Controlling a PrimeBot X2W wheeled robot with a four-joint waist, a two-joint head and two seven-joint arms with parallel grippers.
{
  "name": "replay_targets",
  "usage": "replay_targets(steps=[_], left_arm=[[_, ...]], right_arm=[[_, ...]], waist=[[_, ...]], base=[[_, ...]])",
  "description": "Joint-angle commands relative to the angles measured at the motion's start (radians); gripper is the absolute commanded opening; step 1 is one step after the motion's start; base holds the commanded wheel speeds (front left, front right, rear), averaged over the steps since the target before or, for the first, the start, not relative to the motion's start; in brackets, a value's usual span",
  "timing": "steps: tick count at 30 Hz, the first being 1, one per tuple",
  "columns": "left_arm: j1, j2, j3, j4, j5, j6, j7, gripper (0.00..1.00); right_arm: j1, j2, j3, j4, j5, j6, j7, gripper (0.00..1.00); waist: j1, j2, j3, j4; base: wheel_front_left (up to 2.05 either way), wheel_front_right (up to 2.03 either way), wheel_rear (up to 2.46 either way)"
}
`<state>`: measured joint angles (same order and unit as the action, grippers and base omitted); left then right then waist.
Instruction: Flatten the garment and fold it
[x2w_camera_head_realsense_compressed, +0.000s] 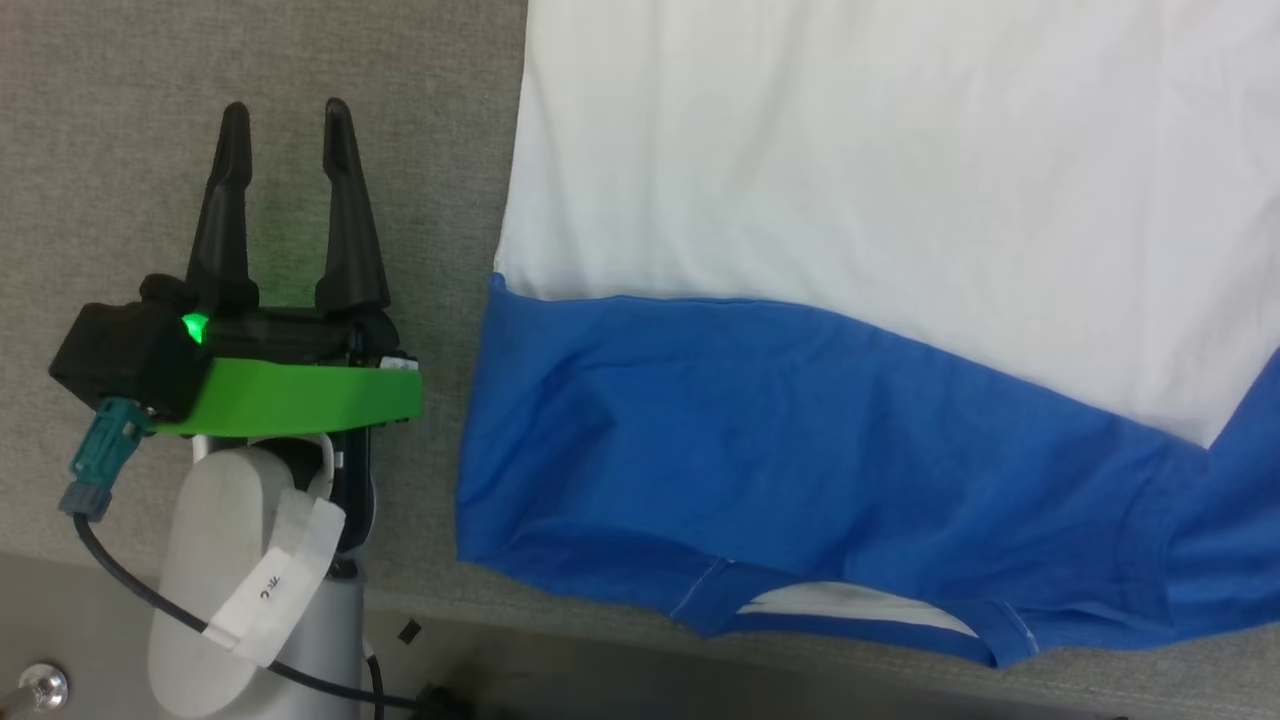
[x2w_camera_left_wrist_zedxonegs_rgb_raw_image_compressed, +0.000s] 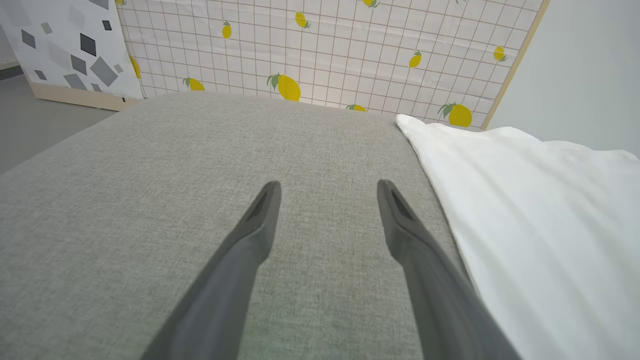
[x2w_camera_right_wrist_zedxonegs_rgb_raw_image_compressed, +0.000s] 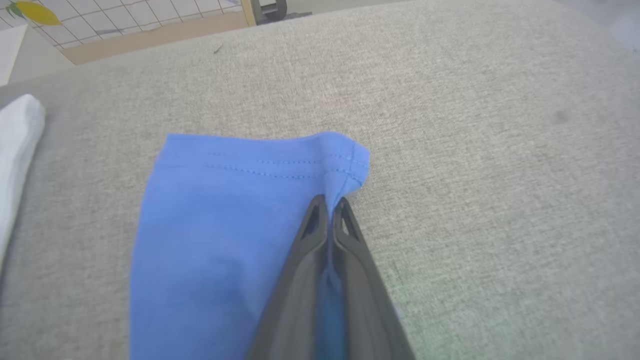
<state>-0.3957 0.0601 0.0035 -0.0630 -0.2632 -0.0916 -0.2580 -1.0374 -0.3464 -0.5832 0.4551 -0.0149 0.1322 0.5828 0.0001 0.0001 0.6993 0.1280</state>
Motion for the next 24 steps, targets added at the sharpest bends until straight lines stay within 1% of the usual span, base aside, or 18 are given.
replay_targets(steps=[1, 5, 9, 11, 15, 19, 21, 24], left_arm=[[0.013, -0.005, 0.003, 0.01, 0.014, -0.006, -0.004, 1.0], [0.035, -0.007, 0.007, 0.039, 0.011, -0.011, -0.004, 1.0], [0.07, -0.009, 0.009, 0.067, 0.011, -0.013, -0.004, 1.0], [0.09, -0.009, 0.012, 0.082, 0.01, -0.014, -0.004, 1.0], [0.13, -0.009, 0.021, 0.116, 0.0, -0.017, -0.004, 1.0], [0.163, -0.01, 0.02, 0.142, -0.003, -0.021, -0.004, 1.0], [0.178, -0.01, 0.019, 0.147, -0.003, -0.022, -0.004, 1.0], [0.195, -0.01, 0.018, 0.153, -0.008, -0.024, -0.004, 1.0]], right_arm=[[0.034, -0.004, 0.003, -0.012, 0.011, -0.002, -0.02, 0.0], [0.126, -0.026, 0.02, -0.074, 0.022, -0.002, -0.07, 0.0], [0.234, -0.035, 0.049, -0.174, 0.029, -0.002, -0.089, 0.0], [0.289, -0.035, 0.079, -0.248, 0.032, -0.002, -0.078, 0.0], [0.408, -0.011, 0.157, -0.43, 0.057, -0.002, -0.026, 0.0], [0.5, 0.007, 0.269, -0.61, 0.08, -0.002, 0.034, 0.0], [0.53, 0.016, 0.345, -0.697, 0.086, -0.002, 0.065, 0.0], [0.554, 0.037, 0.453, -0.777, 0.093, -0.002, 0.104, 0.0]], waist=[[-0.0001, -0.0001, -0.049, -0.004], [-0.0001, -0.0001, -0.128, -0.007], [-0.0001, -0.0001, -0.217, -0.01], [-0.0001, -0.0001, -0.264, -0.011], [-0.0001, -0.0001, -0.349, -0.01], [-0.0001, -0.0001, -0.409, -0.007], [-0.0001, -0.0001, -0.431, -0.001], [-0.0001, -0.0001, -0.455, 0.009]], base=[[0.0, 0.0, 0.0], [0.0, 0.0, 0.0], [0.0, 0.0, 0.0], [0.0, 0.0, 0.0], [0.0, 0.0, 0.0], [0.0, 0.0, 0.0], [0.0, 0.0, 0.0], [0.0, 0.0, 0.0]])
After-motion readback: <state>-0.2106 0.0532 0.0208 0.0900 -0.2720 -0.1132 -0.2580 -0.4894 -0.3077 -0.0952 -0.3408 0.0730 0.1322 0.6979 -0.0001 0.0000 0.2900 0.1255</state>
